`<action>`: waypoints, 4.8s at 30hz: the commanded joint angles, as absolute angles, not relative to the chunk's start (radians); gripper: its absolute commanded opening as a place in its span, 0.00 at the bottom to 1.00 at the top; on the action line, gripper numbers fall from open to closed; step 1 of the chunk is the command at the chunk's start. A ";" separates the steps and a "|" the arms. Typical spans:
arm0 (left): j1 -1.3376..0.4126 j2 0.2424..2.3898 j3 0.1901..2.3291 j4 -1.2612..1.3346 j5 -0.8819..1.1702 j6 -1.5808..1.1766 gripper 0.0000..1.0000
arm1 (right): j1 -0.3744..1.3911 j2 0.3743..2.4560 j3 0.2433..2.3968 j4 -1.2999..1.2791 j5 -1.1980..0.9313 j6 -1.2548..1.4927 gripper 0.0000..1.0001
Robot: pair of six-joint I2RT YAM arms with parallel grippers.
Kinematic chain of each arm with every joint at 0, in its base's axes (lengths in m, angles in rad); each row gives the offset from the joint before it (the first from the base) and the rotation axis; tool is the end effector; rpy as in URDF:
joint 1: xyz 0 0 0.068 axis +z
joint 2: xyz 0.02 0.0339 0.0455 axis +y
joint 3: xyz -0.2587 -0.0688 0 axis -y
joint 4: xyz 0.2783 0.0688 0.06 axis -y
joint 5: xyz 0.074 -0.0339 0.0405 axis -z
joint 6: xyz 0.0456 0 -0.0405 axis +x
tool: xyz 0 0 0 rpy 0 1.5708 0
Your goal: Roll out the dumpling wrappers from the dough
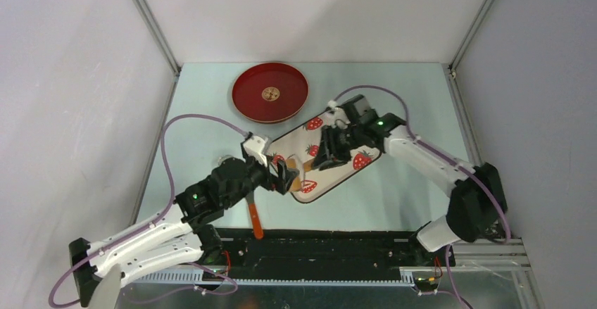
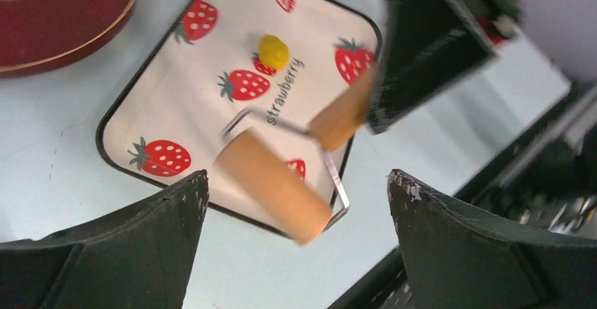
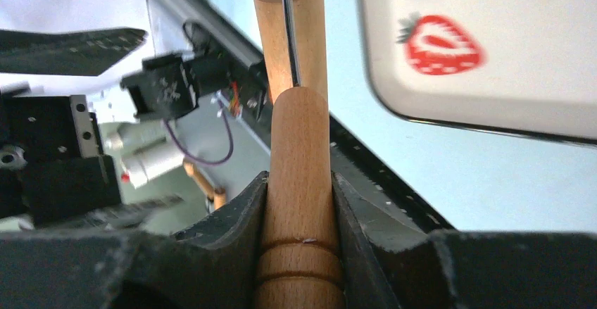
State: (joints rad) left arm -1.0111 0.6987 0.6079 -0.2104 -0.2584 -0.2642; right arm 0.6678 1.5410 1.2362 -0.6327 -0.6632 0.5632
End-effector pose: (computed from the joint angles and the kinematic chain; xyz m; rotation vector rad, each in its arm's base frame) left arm 0.1252 -0.1779 0.2794 0.5246 1.8380 -0.6356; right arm 0.2659 0.2455 0.2572 -0.4481 2.6972 1.2778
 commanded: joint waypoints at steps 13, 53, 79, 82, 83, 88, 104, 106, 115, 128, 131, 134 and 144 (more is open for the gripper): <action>-0.606 1.199 0.600 -0.231 0.110 -1.016 0.87 | 0.014 1.026 1.104 -0.813 -0.729 0.416 0.00; -0.573 1.468 0.653 -0.380 0.190 -0.460 0.00 | 0.040 1.144 1.109 -0.976 -0.585 0.214 0.00; -0.599 1.480 0.646 -0.398 0.084 -0.573 0.00 | 0.453 1.353 1.340 -1.162 -0.144 0.413 0.00; -0.599 1.488 0.649 -0.398 0.083 -0.577 0.00 | 0.466 1.366 1.340 -1.154 -0.144 0.420 0.00; -0.599 1.488 0.649 -0.398 0.082 -0.577 0.00 | 0.472 1.375 1.340 -1.152 -0.143 0.423 0.00; -0.600 1.490 0.647 -0.397 0.080 -0.578 0.00 | 0.493 1.412 1.340 -1.138 -0.140 0.426 0.00; -0.600 1.497 0.646 -0.388 0.082 -0.577 0.00 | 0.530 1.481 1.338 -1.128 -0.067 0.436 0.00; -0.600 1.498 0.646 -0.389 0.083 -0.577 0.00 | 0.535 1.487 1.333 -1.117 -0.060 0.433 0.00; -0.599 1.502 0.648 -0.389 0.083 -0.575 0.00 | 0.563 1.483 1.322 -1.078 -0.091 0.432 0.00; -0.600 1.507 0.650 -0.388 0.084 -0.575 0.00 | 0.605 1.498 1.323 -1.042 -0.133 0.449 0.00; -0.599 1.509 0.650 -0.389 0.084 -0.576 0.00 | 0.607 1.531 1.322 -1.044 -0.113 0.447 0.00; -0.599 1.509 0.650 -0.389 0.083 -0.575 0.00 | 0.606 1.547 1.311 -1.040 -0.101 0.446 0.00; -0.599 1.507 0.649 -0.389 0.084 -0.575 0.00 | 0.607 1.583 1.255 -1.027 -0.066 0.441 0.00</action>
State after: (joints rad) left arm -0.5953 1.4658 0.6781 -0.2848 0.1772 -0.6212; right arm 0.5903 1.5158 1.3075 -1.0931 -0.0662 0.4297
